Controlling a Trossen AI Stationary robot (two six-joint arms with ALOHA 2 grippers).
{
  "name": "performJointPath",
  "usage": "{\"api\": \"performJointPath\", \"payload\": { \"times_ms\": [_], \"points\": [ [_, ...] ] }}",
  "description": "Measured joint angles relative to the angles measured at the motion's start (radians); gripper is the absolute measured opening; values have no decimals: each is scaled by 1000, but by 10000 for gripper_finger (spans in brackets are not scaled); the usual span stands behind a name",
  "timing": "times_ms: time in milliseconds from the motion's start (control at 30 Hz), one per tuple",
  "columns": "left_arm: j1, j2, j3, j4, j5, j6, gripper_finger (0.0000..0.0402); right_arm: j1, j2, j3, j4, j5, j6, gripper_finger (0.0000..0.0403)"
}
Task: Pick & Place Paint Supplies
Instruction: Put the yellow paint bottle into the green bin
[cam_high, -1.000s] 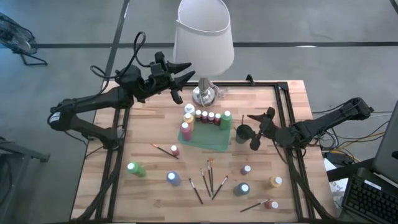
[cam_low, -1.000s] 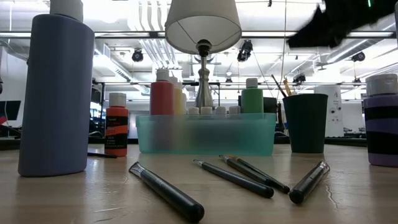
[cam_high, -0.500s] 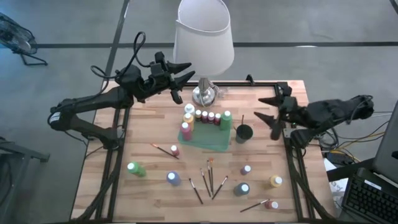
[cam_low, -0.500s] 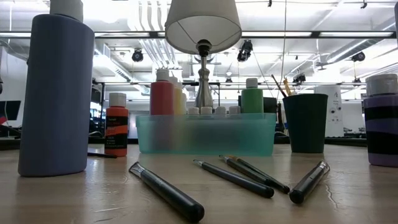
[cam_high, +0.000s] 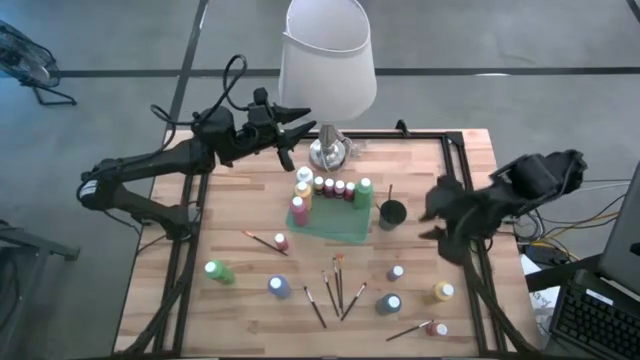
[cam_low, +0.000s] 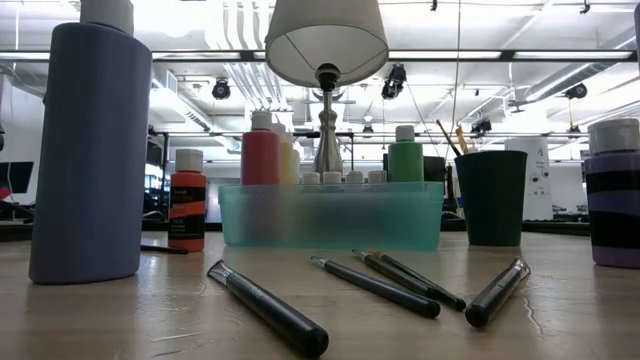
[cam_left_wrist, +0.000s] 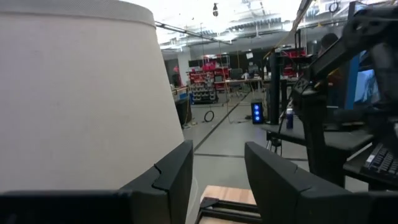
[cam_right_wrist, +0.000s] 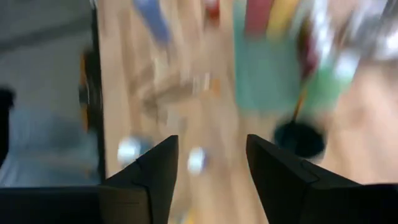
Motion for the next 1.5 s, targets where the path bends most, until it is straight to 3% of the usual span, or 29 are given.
{"api": "performJointPath", "payload": {
  "times_ms": [67,133,300,500,733,1000,1167,1500],
  "points": [
    [0,0,0,0,-2,5,151,31,57,48,-82,-72,94,169],
    [0,0,0,0,-2,7,151,68,74,50,-37,-141,139,160],
    [0,0,0,-2,-2,12,151,189,100,38,-77,-186,382,138],
    [0,0,-7,-2,-2,19,151,359,91,-11,-70,-126,656,116],
    [0,0,-35,-7,-2,19,151,481,93,-76,-70,-13,797,101],
    [0,0,-37,-9,-2,19,151,522,95,-212,-66,-16,773,147],
    [0,0,-37,-9,-2,33,151,523,95,-291,-57,-91,777,186],
    [0,0,-37,-14,-2,52,151,523,94,-388,-14,-93,778,239]
  ]
}}
